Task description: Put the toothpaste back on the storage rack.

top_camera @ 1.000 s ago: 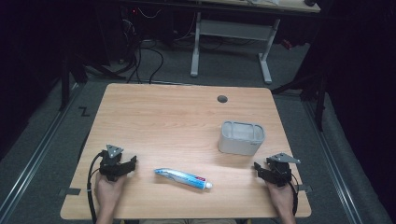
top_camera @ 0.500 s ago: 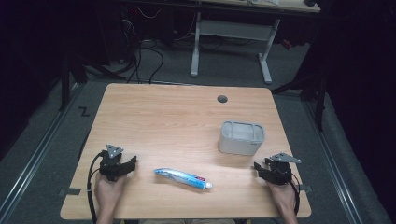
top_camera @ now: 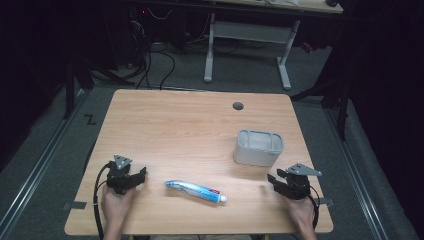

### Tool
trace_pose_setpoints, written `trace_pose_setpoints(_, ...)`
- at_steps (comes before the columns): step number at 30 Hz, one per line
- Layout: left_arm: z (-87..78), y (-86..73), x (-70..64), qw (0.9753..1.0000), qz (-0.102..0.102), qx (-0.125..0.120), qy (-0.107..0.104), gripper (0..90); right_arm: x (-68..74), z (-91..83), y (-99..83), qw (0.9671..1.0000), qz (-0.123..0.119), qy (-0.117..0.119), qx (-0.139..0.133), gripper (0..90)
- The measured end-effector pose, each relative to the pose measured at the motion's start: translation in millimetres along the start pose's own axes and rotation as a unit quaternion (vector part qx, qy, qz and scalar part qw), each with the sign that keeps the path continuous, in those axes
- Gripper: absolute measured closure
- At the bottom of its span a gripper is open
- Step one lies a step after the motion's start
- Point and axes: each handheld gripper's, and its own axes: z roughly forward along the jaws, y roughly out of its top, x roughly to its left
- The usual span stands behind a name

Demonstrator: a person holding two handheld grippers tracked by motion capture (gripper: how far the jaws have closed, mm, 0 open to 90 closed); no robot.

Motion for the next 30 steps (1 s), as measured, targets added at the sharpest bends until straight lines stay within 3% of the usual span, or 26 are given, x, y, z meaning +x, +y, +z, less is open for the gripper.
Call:
trace_pose_setpoints(7, 0.0, 0.0, 0.0, 1.0, 0.0, 0.0, 0.0, 31.4, 20.3, 0.3, 14.4, 0.9992, -0.034, 0.021, -0.007, 51.6)
trace_pose_setpoints(23, -0.1, -0.3, -0.1, 1.0, -0.001, -0.001, 0.0, 31.4, 45.3, 8.3, 38.8, 0.9955, -0.067, 0.065, -0.016, 53.3)
trace_pose_setpoints(30, -0.2, -0.2, -0.2, 1.0, 0.0, -0.001, 0.0, 31.4, 60.0, 13.5, 55.6, 0.9917, -0.087, 0.093, -0.016, 54.7)
